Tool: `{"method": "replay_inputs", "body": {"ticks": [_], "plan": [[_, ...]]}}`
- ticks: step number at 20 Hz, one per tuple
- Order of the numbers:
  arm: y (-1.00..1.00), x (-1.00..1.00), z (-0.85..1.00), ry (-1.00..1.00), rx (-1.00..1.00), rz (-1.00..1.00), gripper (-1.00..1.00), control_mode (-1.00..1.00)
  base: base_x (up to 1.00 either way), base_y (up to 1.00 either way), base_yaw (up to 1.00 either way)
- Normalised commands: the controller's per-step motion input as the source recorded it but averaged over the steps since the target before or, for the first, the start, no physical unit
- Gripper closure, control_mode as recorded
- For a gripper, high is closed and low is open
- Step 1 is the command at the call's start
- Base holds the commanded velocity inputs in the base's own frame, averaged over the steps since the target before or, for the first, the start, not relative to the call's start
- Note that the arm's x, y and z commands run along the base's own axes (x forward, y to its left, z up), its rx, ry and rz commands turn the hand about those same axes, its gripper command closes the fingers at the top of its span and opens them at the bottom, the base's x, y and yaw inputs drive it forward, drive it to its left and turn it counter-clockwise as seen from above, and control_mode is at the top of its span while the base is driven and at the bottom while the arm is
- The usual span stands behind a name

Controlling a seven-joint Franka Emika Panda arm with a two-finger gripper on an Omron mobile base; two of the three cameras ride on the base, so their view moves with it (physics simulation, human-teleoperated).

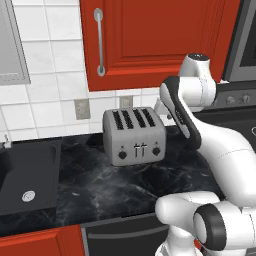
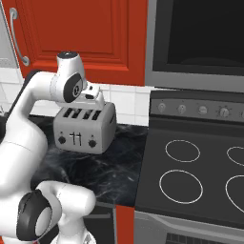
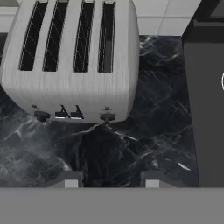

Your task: Open the cabinet, pick the kettle from the cabinet, and place it in the sink.

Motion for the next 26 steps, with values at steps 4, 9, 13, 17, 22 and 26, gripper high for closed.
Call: {"method": "replay_inputs", "body": {"ticks": [4, 9, 13, 17, 22, 26], "plan": [[0.00, -0.16, -0.01, -0.02, 0.00, 0.00, -1.00, -1.00, 0.00, 0.00, 0.00], [0.07, -0.26, -0.03, -0.03, 0.00, -0.04, -1.00, -1.00, 0.00, 0.00, 0.00], [0.34, -0.25, 0.07, -0.27, -0.01, -0.15, -1.00, -1.00, 0.00, 0.00, 0.00], [0.39, -0.22, 0.19, -0.21, -0.01, -0.16, -1.00, -1.00, 0.00, 0.00, 0.00], [0.42, -0.16, 0.25, -0.09, 0.00, -0.13, -1.00, -1.00, 0.00, 0.00, 0.00], [0.43, -0.16, 0.25, -0.09, 0.00, -0.02, -1.00, -1.00, 0.00, 0.00, 0.00]]}}
